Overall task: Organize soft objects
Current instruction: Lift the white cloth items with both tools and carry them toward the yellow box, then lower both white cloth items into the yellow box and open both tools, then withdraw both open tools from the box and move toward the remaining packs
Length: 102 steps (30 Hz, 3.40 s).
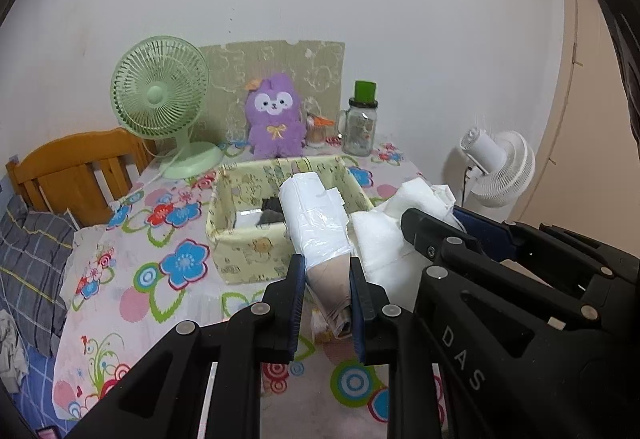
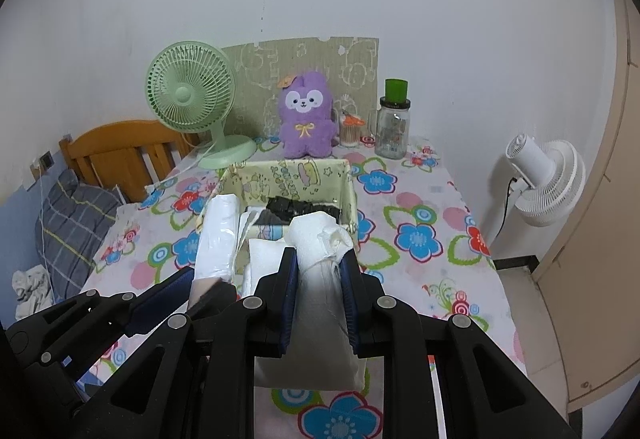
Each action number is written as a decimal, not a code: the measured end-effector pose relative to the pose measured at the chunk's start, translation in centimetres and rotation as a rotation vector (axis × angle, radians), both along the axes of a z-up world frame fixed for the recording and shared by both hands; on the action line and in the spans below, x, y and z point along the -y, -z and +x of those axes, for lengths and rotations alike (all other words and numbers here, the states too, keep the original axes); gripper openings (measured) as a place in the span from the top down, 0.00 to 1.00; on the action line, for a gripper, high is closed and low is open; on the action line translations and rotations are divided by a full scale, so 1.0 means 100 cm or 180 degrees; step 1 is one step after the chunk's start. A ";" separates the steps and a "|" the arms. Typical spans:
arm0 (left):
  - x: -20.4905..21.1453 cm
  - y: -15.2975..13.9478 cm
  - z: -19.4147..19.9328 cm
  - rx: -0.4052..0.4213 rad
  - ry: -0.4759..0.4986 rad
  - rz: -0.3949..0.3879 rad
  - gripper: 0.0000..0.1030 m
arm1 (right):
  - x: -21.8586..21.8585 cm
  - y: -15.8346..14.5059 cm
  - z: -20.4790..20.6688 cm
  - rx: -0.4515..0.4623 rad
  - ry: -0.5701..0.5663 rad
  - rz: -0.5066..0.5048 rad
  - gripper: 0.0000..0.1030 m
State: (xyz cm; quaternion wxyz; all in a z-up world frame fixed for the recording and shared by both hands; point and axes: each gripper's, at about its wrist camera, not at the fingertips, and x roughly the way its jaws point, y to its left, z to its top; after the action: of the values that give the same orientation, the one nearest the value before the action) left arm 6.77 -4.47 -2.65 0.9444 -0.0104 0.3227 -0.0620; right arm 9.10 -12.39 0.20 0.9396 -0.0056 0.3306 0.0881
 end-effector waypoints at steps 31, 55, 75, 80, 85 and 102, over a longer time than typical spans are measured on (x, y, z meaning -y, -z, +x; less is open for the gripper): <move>-0.022 -0.002 0.089 0.0040 -0.0101 0.0021 0.82 | -0.020 0.003 0.096 0.0002 -0.0025 0.0021 0.76; -0.035 0.017 0.171 -0.0117 -0.0055 0.0023 0.81 | -0.032 0.027 0.177 -0.0152 0.0050 0.0059 0.76; -0.044 0.036 0.191 -0.0265 -0.0161 0.0041 0.29 | -0.037 0.040 0.192 -0.0205 0.0012 -0.0086 0.16; -0.043 0.028 0.180 -0.0201 -0.0176 0.0085 0.21 | -0.036 0.032 0.181 -0.0174 -0.0018 -0.0033 0.16; -0.041 0.021 0.167 -0.0152 -0.0164 0.0123 0.18 | -0.033 0.024 0.167 -0.0134 -0.0005 -0.0043 0.16; -0.027 -0.008 0.114 0.0012 -0.0124 0.0160 0.03 | -0.023 -0.008 0.108 0.0080 0.0048 -0.0015 0.09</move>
State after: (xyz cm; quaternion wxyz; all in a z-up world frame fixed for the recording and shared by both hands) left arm 18.19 -1.79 -1.85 0.9460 0.0071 0.3221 -0.0355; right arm 19.87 -10.13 0.96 0.9443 -0.0064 0.3190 0.0802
